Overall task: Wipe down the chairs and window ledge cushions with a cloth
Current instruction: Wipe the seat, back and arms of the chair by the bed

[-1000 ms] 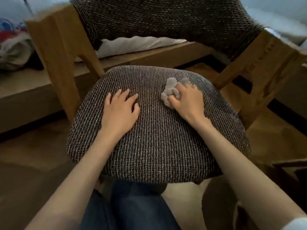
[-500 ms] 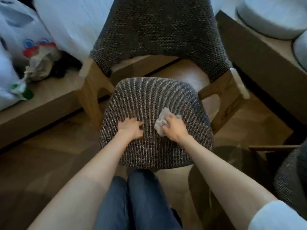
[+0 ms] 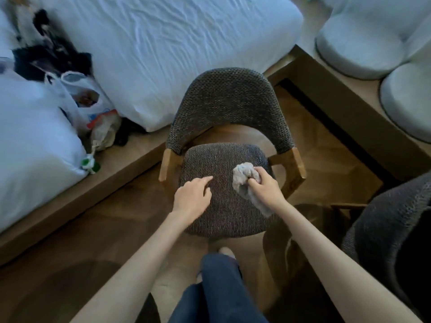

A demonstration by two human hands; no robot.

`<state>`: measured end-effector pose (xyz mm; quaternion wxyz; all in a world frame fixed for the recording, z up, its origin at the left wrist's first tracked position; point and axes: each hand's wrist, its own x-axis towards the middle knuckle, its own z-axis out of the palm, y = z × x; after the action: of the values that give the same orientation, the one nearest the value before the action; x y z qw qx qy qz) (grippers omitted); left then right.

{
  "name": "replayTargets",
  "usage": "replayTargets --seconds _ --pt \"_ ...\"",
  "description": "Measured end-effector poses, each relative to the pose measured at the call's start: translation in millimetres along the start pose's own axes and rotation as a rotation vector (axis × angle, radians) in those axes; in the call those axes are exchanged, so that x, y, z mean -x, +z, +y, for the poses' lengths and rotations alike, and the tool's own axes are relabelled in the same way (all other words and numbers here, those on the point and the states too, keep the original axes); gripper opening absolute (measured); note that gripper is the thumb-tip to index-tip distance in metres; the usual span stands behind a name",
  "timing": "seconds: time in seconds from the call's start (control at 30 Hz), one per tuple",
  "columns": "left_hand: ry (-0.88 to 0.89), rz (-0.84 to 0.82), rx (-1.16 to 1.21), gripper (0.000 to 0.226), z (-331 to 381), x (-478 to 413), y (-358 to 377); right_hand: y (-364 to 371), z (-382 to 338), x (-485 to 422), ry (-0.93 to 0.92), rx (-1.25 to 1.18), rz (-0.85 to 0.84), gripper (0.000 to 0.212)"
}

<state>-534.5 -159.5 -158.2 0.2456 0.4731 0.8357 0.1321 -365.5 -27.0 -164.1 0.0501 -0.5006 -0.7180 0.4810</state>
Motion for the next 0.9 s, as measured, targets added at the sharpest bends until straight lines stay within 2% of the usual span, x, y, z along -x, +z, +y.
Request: replayTargets --seconds 0.07,0.23,0.47,0.7,0.9 --pt "-0.004 0.007 0.034 0.041 -3.0 -3.4 -12.8 -3.1 -18.4 -2.9 -0.015 -0.046 0.026 0.021" --pt "-0.046 0.036 0.077 0.041 -23.9 -29.3 -38.0 7.4 -49.9 -34.3 -0.047 -0.162 0.034 0.022" --pt "-0.218 0.004 0.167 0.047 -75.8 -74.6 -64.0 44.4 -90.2 -98.5 0.054 -0.376 0.036 0.039" --pt "-0.266 -0.039 0.301 0.049 -131.1 -135.1 -62.3 82.2 -128.1 -182.5 -0.006 -0.333 0.198 0.039" --pt "-0.317 -0.114 0.475 0.051 -166.4 -211.7 -38.1 139.7 -125.1 -248.6 0.013 -0.337 0.309 0.035"
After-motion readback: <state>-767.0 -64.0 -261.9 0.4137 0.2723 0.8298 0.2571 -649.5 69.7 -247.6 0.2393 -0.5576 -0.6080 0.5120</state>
